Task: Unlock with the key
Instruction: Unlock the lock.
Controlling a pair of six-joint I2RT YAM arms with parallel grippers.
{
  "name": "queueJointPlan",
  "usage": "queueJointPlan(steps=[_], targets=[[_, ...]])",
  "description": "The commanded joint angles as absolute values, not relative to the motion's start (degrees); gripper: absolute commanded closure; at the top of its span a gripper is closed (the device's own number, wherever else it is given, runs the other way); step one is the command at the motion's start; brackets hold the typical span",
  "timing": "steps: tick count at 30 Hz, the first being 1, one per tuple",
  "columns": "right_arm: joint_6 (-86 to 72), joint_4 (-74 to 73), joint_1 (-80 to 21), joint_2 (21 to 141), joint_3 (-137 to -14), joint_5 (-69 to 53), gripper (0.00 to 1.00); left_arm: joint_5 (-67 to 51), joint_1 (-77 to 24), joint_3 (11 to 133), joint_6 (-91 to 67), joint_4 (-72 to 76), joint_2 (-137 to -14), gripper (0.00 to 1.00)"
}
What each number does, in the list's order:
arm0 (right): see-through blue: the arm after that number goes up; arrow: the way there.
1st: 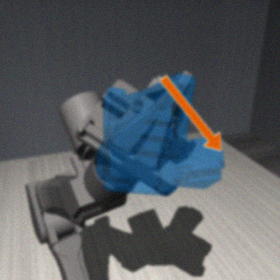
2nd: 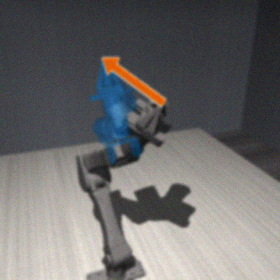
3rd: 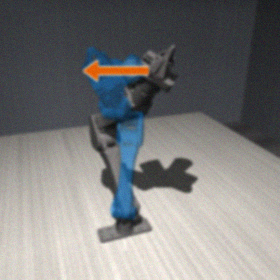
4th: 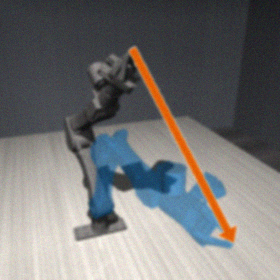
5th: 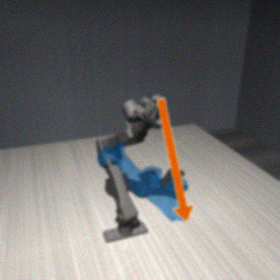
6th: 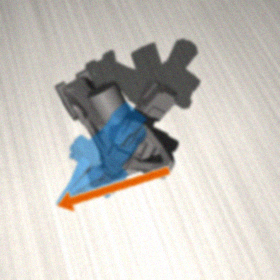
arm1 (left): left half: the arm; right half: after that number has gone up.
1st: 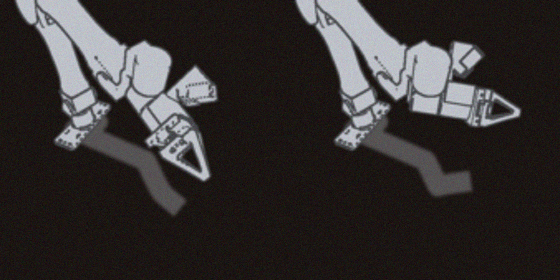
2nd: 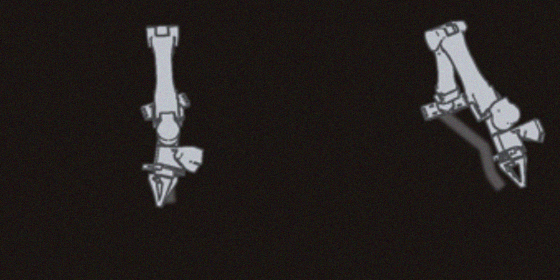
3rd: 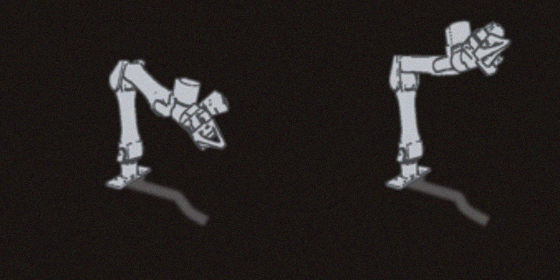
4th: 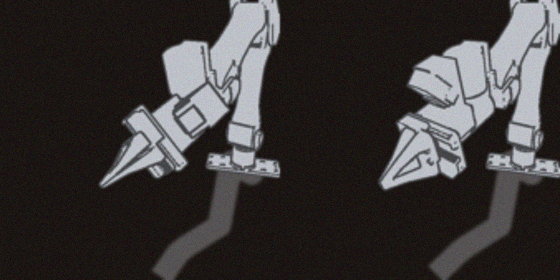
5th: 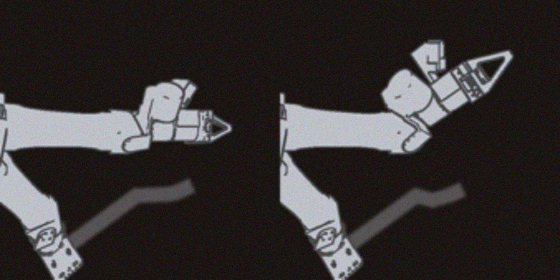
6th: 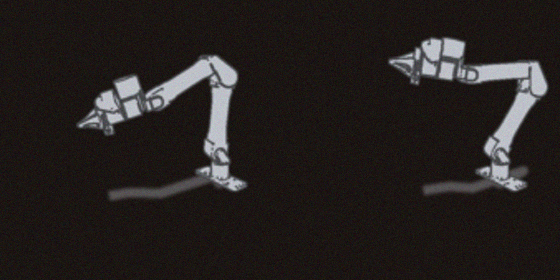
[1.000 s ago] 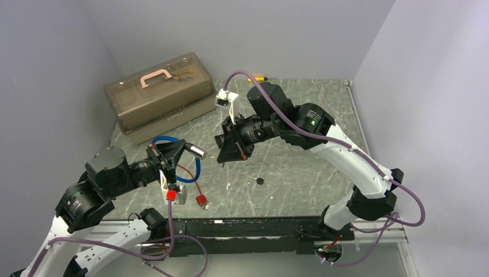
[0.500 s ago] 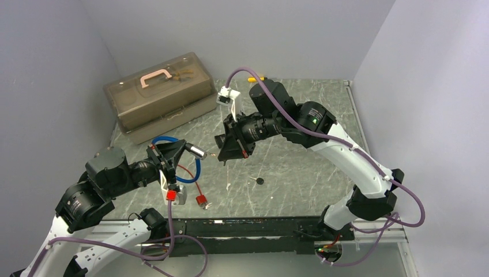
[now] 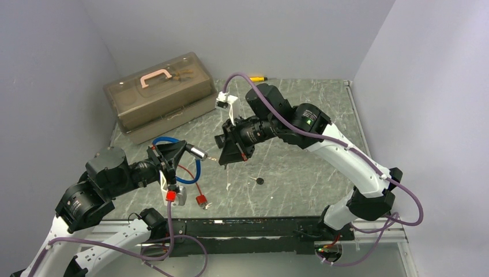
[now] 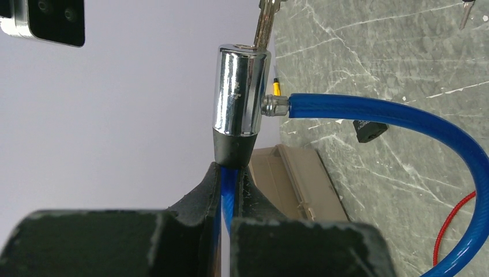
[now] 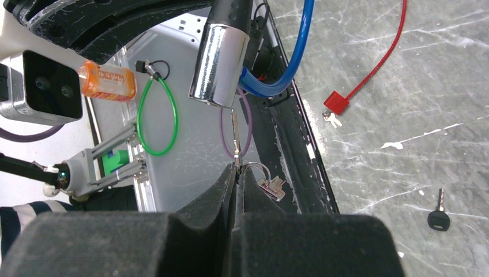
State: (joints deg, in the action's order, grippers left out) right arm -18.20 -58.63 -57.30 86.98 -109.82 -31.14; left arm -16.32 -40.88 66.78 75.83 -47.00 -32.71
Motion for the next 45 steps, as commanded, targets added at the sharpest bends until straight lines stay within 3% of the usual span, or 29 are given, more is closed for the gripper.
queueJointPlan(steps=[1, 45], targets=[[-18.4, -56.7, -57.0, 84.8, -110.5, -32.8, 1.00, -18.1, -40.5, 69.3, 76.6, -43.3, -32.5, 1.00], [-18.7, -54.8, -57.1, 85.4, -111.7, -35.6, 1.00, -18.8, -39.9, 70.1, 76.8, -43.5, -32.9, 1.00]])
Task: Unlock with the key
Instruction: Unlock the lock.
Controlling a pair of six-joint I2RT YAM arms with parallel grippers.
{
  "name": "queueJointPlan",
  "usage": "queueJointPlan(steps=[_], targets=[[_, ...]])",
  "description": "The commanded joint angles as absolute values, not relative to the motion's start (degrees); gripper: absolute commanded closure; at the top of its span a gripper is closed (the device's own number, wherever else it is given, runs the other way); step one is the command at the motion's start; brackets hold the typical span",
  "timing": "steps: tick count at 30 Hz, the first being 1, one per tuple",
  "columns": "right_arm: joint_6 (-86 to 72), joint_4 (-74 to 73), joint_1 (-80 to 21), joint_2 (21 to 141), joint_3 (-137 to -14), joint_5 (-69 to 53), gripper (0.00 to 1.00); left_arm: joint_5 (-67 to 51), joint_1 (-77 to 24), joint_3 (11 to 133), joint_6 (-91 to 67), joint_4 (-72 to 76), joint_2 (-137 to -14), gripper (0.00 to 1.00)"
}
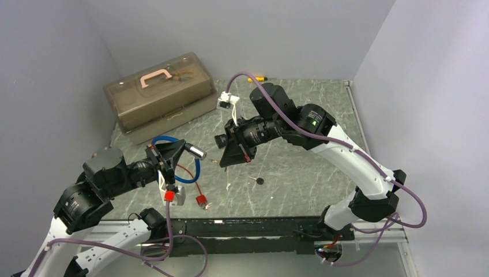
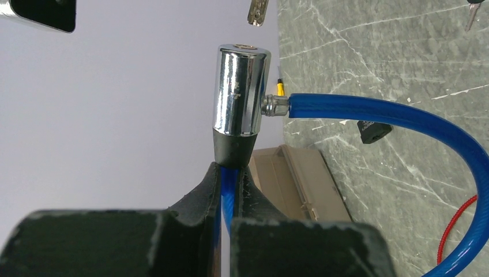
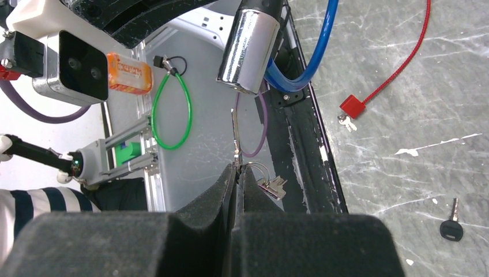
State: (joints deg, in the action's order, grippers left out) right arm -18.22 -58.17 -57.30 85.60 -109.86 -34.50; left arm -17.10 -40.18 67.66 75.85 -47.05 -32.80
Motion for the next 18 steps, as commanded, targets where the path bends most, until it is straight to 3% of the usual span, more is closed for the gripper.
queueJointPlan(steps=[1, 18], targets=[[-18.7, -54.7, -57.1, 85.4, -111.7, -35.5, 1.00, -18.7, -39.9, 70.1, 76.9, -43.5, -32.9, 1.00], [-18.0, -54.8, -57.1, 86.2, -112.6, -35.6, 1.00, -19.3, -40.0, 70.8, 76.9, -43.7, -33.6, 1.00]])
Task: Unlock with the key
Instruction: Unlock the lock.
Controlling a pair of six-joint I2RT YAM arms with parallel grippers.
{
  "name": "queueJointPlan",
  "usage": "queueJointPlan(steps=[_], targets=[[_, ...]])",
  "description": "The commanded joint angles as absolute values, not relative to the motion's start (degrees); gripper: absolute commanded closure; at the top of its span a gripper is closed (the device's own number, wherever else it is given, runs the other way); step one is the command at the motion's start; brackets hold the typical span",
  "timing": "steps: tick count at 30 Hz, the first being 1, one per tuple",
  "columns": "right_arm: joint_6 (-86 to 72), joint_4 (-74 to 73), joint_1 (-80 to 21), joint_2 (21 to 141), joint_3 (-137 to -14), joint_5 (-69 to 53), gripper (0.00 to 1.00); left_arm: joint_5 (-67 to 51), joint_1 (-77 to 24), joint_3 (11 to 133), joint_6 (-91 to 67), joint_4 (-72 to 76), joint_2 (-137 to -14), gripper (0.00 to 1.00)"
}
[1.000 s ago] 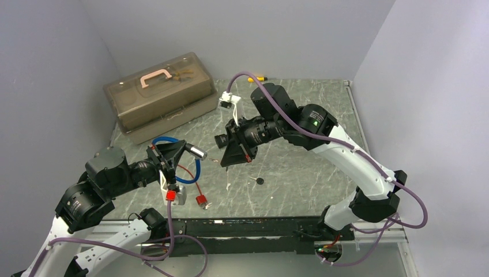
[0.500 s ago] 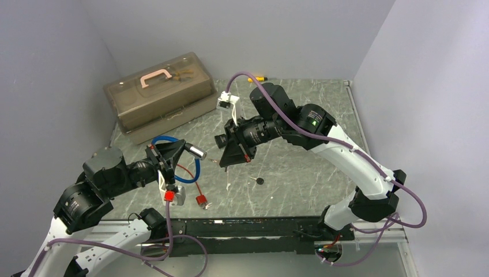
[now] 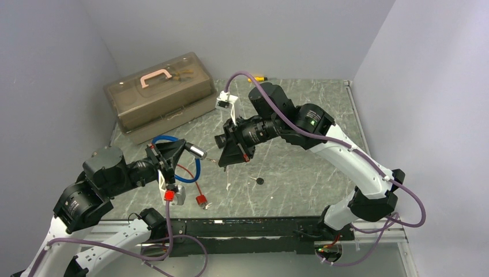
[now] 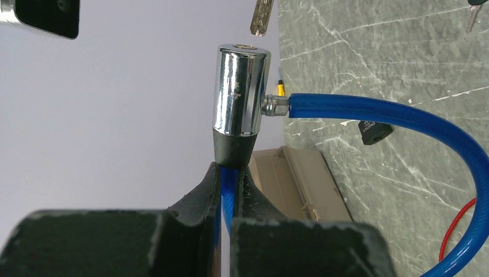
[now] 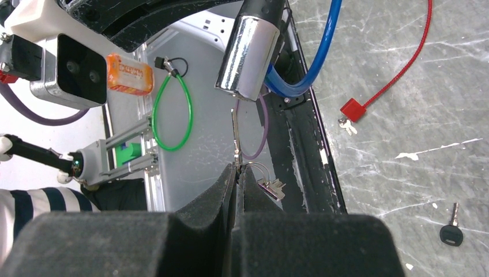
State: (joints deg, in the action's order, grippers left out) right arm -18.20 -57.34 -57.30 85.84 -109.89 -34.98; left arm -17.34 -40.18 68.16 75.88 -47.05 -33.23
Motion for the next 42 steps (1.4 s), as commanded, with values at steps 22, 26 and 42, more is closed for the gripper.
queueJointPlan(steps=[22, 26, 42], targets=[[-18.0, -54.6, -57.0, 86.8, -113.2, -35.2, 1.00, -20.4, -40.0, 71.0, 77.2, -44.7, -33.4, 1.00], [-17.7, -54.8, -57.0, 87.1, -112.8, -35.2, 1.00, -20.2, -39.9, 71.1, 77.3, -44.8, -33.2, 1.00], [-18.0, -54.8, -55.2, 87.0, -112.0, -34.7, 1.00, -21.1, -39.9, 71.5, 77.6, -45.9, -32.9, 1.00]])
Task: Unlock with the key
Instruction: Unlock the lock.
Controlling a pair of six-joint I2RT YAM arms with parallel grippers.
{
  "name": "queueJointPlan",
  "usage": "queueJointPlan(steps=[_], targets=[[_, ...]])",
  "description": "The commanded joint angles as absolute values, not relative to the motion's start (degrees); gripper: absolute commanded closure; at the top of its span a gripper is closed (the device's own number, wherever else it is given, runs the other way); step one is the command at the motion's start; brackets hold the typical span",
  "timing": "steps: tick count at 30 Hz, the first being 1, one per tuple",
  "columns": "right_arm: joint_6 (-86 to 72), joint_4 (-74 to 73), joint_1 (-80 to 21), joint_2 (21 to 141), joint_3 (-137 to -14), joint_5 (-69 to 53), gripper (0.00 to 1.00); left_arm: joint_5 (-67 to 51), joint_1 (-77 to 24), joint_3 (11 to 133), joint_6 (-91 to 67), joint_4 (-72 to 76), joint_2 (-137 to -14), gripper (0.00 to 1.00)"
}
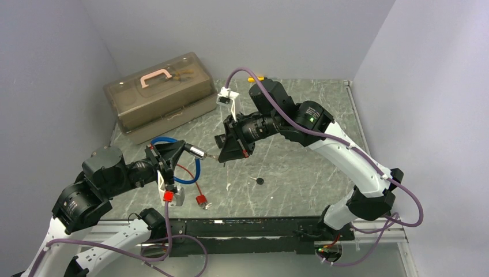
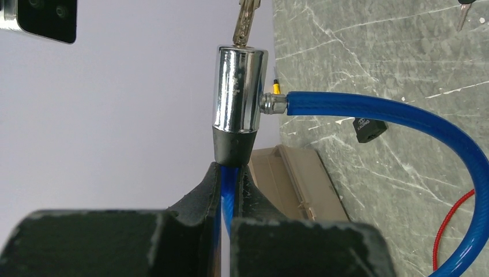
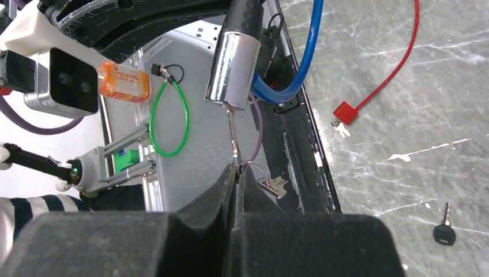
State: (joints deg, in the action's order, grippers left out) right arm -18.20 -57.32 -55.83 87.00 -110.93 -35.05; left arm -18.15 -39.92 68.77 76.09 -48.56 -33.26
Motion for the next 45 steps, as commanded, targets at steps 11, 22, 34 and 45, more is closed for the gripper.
queueJointPlan(steps=[11, 22, 34, 45], targets=[[-17.8, -54.9, -55.2, 86.7, -109.7, -36.1, 1.00, -20.8, -39.9, 71.2, 78.0, -45.7, -32.6, 1.00], [-18.3, -54.2, -55.2, 85.7, -109.0, -36.6, 1.00, -20.7, -40.0, 71.1, 77.9, -45.8, -32.6, 1.00], [-18.6, -53.6, -55.8, 82.7, -107.0, -38.1, 1.00, -19.7, -39.9, 70.1, 78.7, -45.5, -32.8, 1.00], [-18.0, -53.8, -56.2, 85.0, -110.4, -38.4, 1.00, -20.1, -39.9, 70.9, 78.4, -46.0, -33.3, 1.00]])
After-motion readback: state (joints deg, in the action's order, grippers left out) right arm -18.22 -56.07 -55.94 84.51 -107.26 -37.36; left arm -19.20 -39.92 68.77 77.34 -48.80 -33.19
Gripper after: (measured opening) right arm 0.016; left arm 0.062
